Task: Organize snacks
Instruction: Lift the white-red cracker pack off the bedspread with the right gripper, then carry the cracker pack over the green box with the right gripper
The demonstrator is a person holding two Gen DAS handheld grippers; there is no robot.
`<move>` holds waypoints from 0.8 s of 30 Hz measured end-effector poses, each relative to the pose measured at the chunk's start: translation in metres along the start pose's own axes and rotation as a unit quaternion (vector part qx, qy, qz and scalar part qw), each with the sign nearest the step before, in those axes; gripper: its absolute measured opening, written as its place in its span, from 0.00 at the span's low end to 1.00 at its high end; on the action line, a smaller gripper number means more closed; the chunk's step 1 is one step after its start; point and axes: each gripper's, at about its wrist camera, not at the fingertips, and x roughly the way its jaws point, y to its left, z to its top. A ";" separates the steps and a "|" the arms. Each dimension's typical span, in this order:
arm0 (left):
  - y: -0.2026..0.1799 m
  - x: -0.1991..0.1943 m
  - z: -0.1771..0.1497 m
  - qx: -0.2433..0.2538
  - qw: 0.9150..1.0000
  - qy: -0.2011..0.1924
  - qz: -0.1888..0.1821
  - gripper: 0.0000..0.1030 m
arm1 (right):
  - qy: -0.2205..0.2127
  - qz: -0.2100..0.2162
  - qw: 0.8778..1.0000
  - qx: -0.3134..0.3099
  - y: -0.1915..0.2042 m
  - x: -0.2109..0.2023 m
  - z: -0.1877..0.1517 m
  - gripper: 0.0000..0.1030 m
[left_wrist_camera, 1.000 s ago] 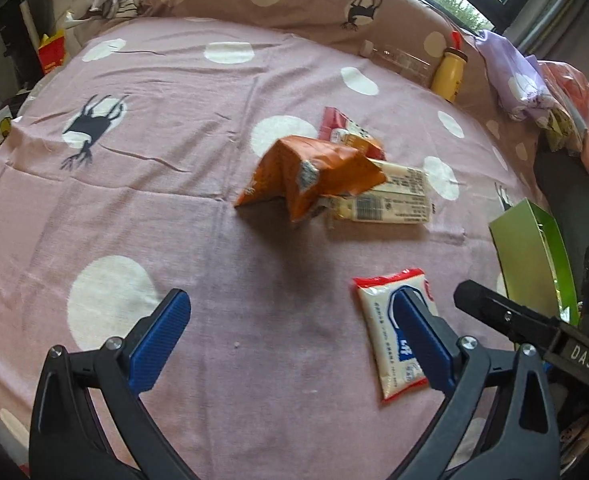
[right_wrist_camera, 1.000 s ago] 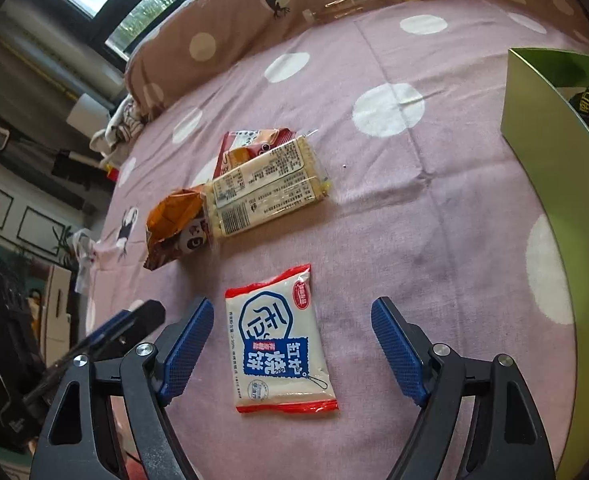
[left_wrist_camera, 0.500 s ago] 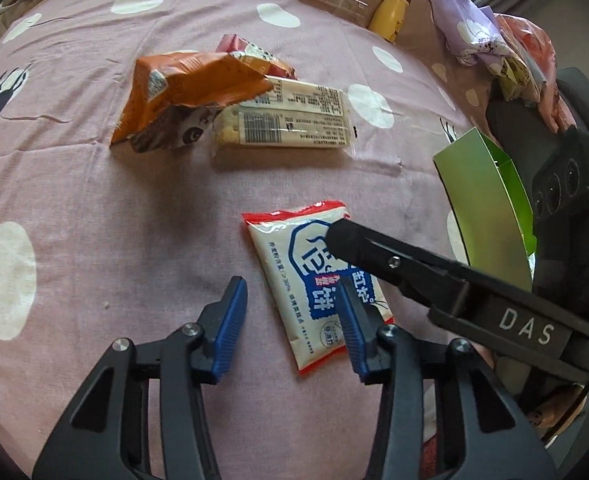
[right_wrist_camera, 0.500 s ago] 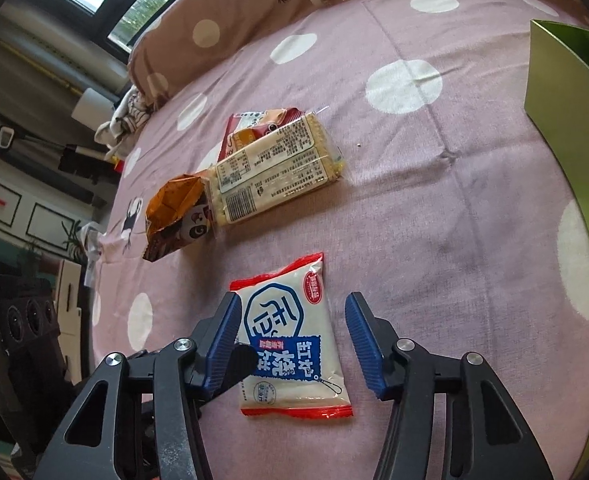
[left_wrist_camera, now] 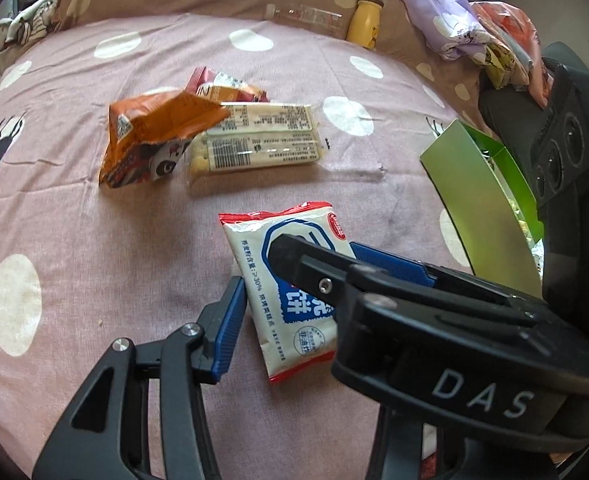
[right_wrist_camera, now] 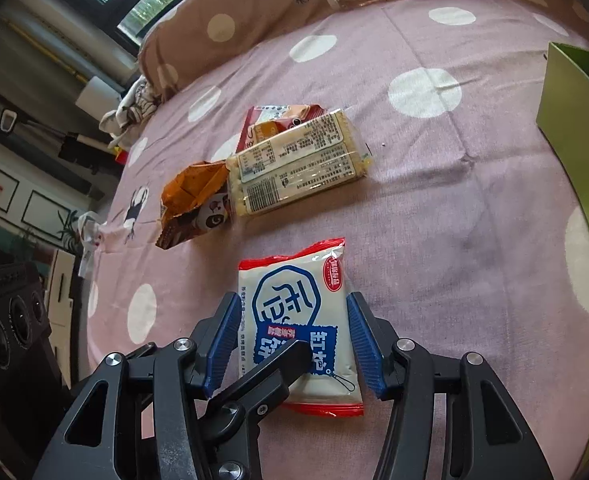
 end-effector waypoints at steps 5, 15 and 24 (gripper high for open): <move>-0.006 -0.007 0.000 0.007 1.000 -0.024 0.000 0.44 | -0.030 -0.017 0.999 -0.012 0.009 -0.012 0.000 0.56; -0.021 -0.028 0.003 0.035 0.996 -0.083 0.012 0.43 | -0.077 -0.020 0.996 -0.033 0.022 -0.037 0.000 0.56; -0.054 -0.047 0.013 0.080 0.988 -0.134 0.015 0.43 | -0.134 -0.011 0.990 -0.034 0.016 -0.077 0.005 0.56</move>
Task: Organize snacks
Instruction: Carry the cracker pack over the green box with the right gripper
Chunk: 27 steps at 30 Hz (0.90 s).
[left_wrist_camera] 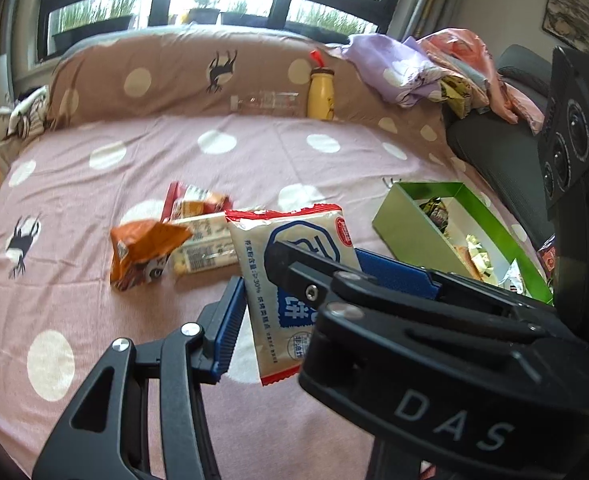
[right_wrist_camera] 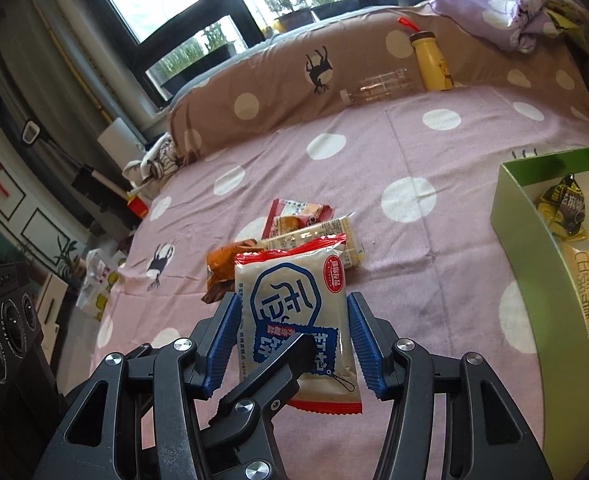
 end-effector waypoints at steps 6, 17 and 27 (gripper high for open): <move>-0.030 0.003 0.013 0.042 0.999 -0.012 -0.006 0.43 | -0.030 -0.004 0.999 0.014 -0.020 -0.024 0.008 0.56; -0.080 0.021 0.025 0.092 0.995 -0.013 -0.036 0.44 | -0.062 -0.028 0.997 0.048 -0.066 -0.055 0.017 0.56; -0.114 0.036 0.030 0.112 0.992 -0.002 -0.060 0.44 | -0.079 -0.044 0.992 0.085 -0.100 -0.070 0.020 0.56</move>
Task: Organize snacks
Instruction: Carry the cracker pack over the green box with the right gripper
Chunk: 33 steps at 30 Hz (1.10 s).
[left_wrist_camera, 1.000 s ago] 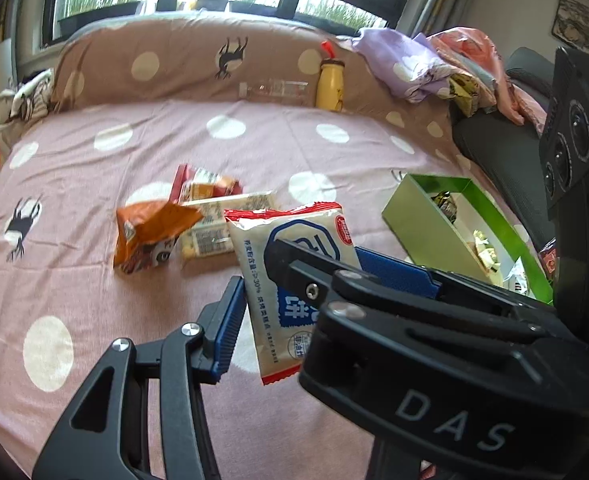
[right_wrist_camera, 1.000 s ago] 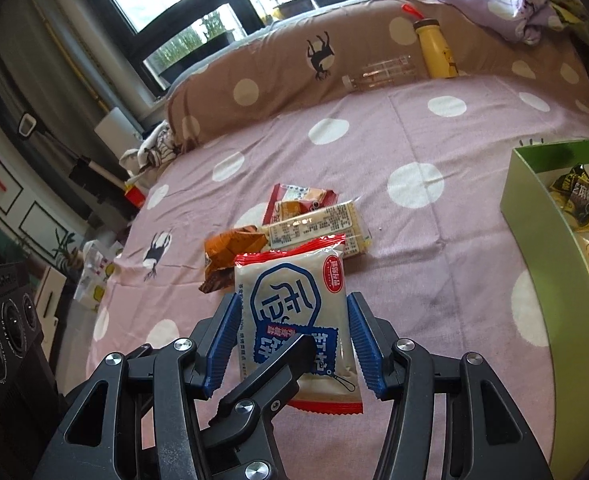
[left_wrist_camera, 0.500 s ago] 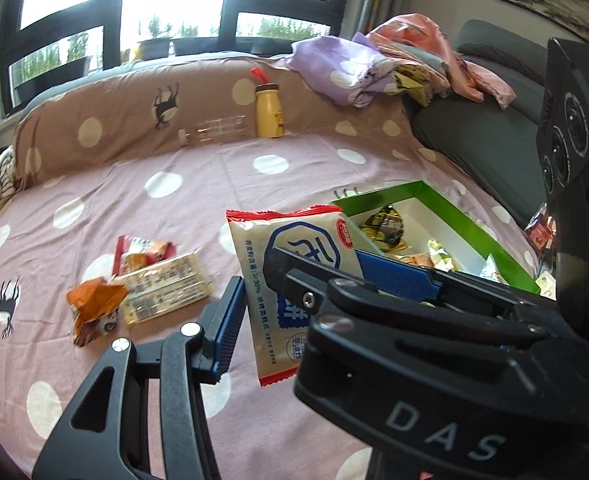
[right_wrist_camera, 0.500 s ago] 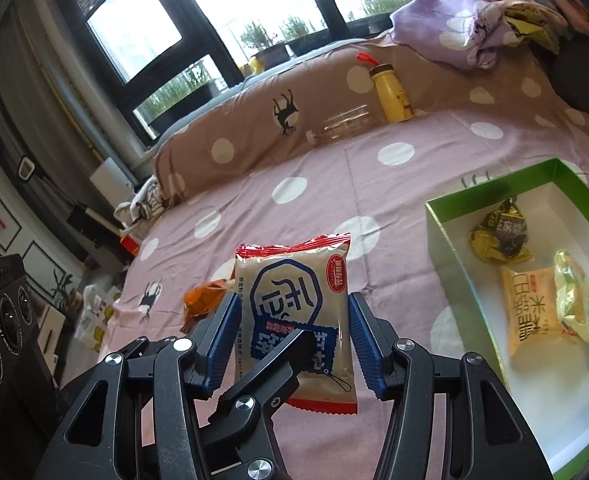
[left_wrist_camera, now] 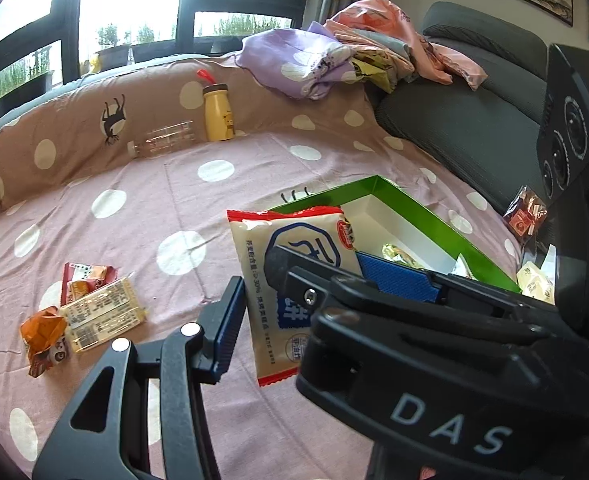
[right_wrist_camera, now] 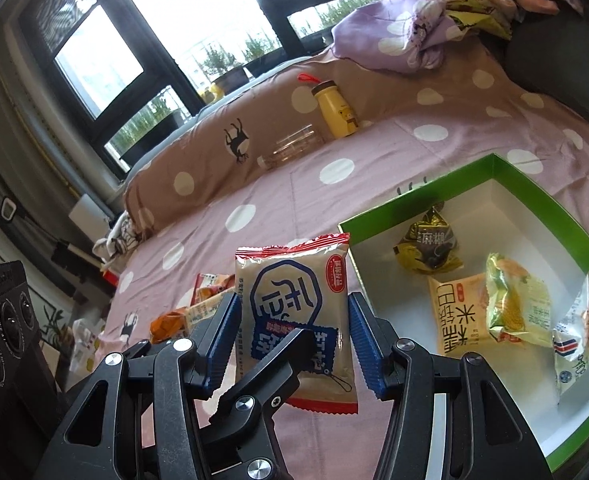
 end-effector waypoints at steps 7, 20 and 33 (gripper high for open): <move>-0.017 0.006 0.005 0.020 1.000 0.002 -0.012 0.44 | -0.013 -0.007 1.000 0.020 -0.019 -0.010 0.005 0.56; -0.035 0.023 0.009 0.021 0.999 0.016 -0.034 0.44 | -0.021 -0.023 0.998 0.059 -0.048 -0.016 0.009 0.56; -0.056 0.037 0.014 0.039 0.997 0.029 -0.056 0.44 | -0.031 -0.040 0.995 0.090 -0.072 -0.026 0.011 0.56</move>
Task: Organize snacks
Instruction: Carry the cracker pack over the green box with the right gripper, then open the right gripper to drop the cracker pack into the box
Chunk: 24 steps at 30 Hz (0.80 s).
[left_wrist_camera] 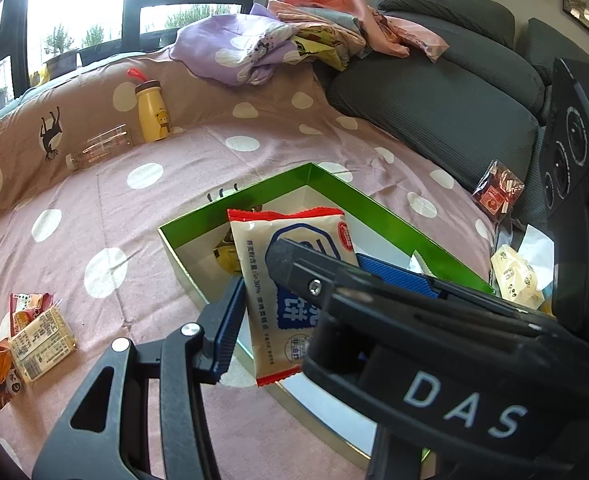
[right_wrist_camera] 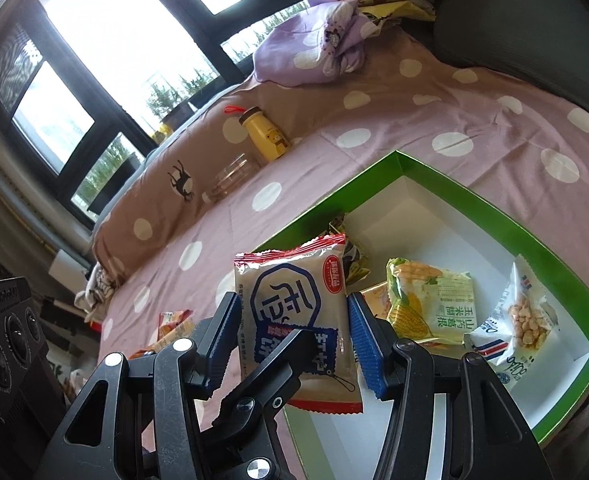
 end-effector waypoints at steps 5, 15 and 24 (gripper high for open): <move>-0.003 0.008 0.001 -0.002 1.000 0.008 -0.010 0.44 | 0.001 -0.008 1.000 0.012 -0.007 -0.001 0.000 0.56; -0.006 0.021 0.001 -0.010 0.999 0.024 -0.025 0.44 | 0.009 -0.025 0.999 0.032 -0.021 0.003 0.003 0.56; -0.006 0.036 -0.003 -0.029 0.998 0.044 -0.044 0.44 | 0.024 -0.045 0.998 0.045 -0.032 0.011 0.003 0.56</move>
